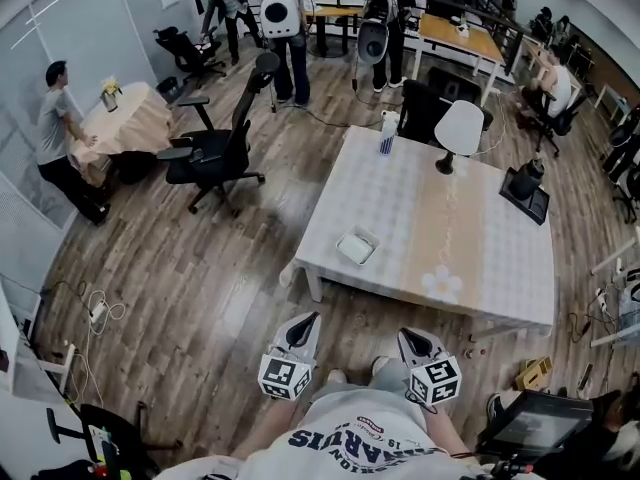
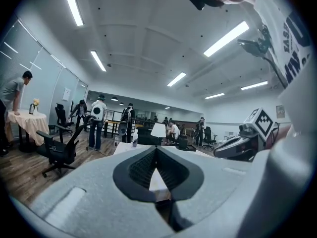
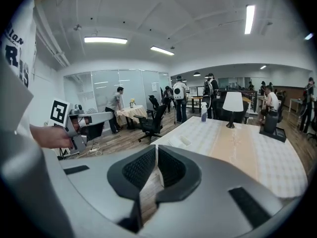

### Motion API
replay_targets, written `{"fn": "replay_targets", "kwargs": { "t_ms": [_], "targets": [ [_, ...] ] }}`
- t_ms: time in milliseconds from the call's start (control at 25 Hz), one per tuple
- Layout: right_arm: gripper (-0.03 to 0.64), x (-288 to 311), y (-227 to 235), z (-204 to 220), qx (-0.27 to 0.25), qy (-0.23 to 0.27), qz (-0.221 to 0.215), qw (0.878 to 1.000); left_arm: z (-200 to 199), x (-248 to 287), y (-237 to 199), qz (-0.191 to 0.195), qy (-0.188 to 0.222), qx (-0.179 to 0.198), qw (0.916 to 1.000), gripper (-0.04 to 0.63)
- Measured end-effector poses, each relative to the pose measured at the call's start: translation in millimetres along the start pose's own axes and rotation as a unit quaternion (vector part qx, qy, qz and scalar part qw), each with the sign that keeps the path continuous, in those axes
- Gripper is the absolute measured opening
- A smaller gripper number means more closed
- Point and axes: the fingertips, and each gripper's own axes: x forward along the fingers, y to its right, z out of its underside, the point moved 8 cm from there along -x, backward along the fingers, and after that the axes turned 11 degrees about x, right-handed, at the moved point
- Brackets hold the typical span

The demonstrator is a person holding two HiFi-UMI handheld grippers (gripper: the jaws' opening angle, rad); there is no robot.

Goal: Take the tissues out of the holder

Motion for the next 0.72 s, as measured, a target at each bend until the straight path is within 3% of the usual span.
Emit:
{"fn": "replay_targets", "kwargs": {
  "t_ms": [200, 560, 720],
  "targets": [
    [0.009, 8.1, 11.8, -9.1, 0.002, -0.001, 0.011, 1.000, -0.7, 13.8, -11.5, -0.006, 0.001, -0.005, 1.0000, 0.003],
    [0.009, 63.8, 42.4, -44.9, -0.008, 0.000, -0.042, 0.999, -6.1, 40.8, -5.3, -0.030, -0.024, -0.013, 0.9992, 0.003],
    [0.010, 96.0, 59.3, -66.6, -0.002, 0.014, -0.066, 0.998, -19.2, 64.0, -15.4, -0.040, -0.026, 0.001, 0.9988, 0.003]
  ]
}}
